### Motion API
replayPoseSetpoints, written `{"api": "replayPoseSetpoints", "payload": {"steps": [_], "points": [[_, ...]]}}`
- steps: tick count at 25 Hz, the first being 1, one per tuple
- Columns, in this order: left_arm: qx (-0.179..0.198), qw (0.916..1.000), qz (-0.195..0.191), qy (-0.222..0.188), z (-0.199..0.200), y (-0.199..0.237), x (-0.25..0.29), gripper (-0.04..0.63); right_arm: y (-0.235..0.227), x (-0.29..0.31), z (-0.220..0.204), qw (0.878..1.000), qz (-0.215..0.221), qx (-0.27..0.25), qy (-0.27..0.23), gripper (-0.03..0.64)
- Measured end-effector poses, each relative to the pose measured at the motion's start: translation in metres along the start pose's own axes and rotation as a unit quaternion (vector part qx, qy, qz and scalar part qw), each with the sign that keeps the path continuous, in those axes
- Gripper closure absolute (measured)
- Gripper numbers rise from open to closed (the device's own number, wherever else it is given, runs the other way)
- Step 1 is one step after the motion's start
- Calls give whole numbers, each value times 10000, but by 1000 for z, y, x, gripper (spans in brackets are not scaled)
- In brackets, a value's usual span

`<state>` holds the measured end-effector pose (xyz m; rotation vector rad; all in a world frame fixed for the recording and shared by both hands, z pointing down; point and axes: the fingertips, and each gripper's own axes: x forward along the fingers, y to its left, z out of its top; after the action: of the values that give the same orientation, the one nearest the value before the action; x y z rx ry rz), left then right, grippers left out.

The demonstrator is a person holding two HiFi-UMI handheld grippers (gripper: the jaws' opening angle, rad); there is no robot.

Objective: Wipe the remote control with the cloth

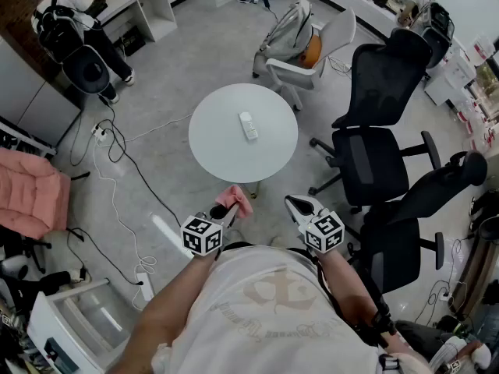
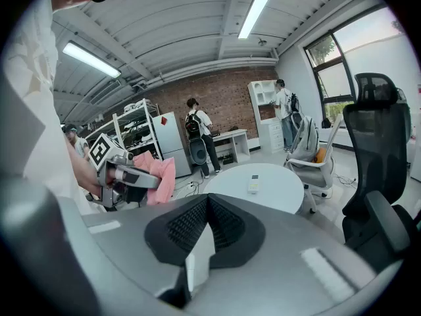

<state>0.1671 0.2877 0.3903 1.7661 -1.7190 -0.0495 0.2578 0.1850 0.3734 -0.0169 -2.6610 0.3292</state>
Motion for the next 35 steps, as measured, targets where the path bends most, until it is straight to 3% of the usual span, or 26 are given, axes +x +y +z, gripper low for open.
{"api": "replayPoseSetpoints", "payload": {"steps": [11, 21, 27, 35], "points": [[9, 9998, -200, 76, 5, 43, -19, 569, 15, 38, 9, 9992, -358, -148, -13, 609], [-251, 9997, 15, 12, 1, 72, -35, 569, 24, 71, 13, 9995, -238, -165, 157, 609], [-313, 9993, 157, 94, 9, 91, -24, 569, 0, 96, 10, 9996, -117, 35, 245, 609], [-314, 9986, 325, 263, 48, 136, 12, 569, -51, 151, 33, 9990, -87, 106, 426, 609]]}}
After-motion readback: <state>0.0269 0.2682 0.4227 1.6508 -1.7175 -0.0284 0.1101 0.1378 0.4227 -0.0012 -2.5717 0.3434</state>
